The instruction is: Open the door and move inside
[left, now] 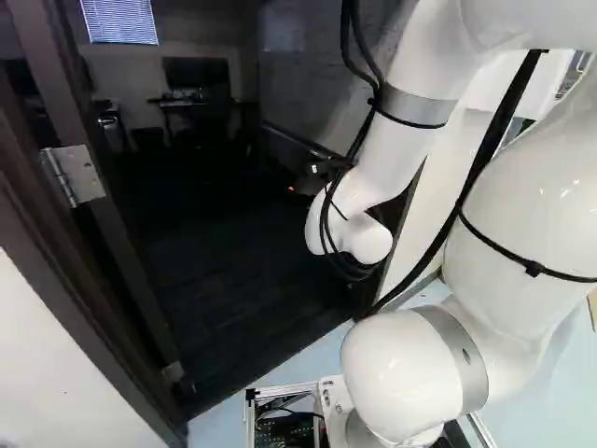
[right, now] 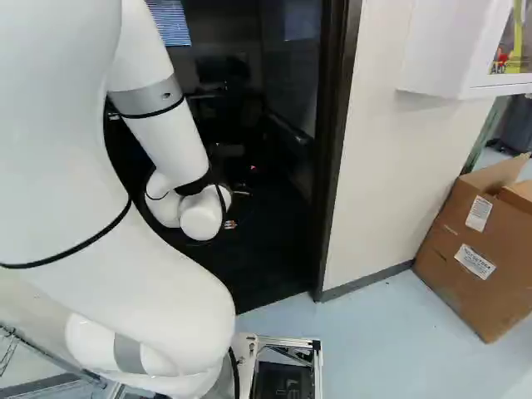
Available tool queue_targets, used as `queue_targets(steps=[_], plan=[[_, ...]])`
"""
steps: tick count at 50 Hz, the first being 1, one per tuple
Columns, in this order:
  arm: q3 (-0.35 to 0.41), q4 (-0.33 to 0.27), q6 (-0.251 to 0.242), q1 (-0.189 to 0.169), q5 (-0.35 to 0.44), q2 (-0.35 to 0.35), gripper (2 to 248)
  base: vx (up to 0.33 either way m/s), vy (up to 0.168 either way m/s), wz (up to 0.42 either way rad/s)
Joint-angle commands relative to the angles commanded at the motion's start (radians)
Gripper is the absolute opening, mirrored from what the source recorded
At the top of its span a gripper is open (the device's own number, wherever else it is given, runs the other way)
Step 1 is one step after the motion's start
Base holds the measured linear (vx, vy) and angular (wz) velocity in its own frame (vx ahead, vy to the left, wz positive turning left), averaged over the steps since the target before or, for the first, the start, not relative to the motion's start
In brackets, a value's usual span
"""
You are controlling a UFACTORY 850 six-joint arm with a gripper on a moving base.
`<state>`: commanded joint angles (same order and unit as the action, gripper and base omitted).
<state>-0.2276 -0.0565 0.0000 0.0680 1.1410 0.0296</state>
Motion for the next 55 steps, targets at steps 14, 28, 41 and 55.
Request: queue_targets(steps=[14,28,41,55], plan=[[0.000,0.000,0.000,0.000,0.000,0.000,247,0.015,0.047,0.226],[0.000,0.000,0.000,0.000,0.000,0.000,247,0.034,0.055,0.286],[0.000,0.000,0.000,0.000,0.000,0.000,247,0.071,0.018,0.165],[0.000,0.000,0.000,0.000,0.000,0.000,247,0.120,-0.006,0.158]])
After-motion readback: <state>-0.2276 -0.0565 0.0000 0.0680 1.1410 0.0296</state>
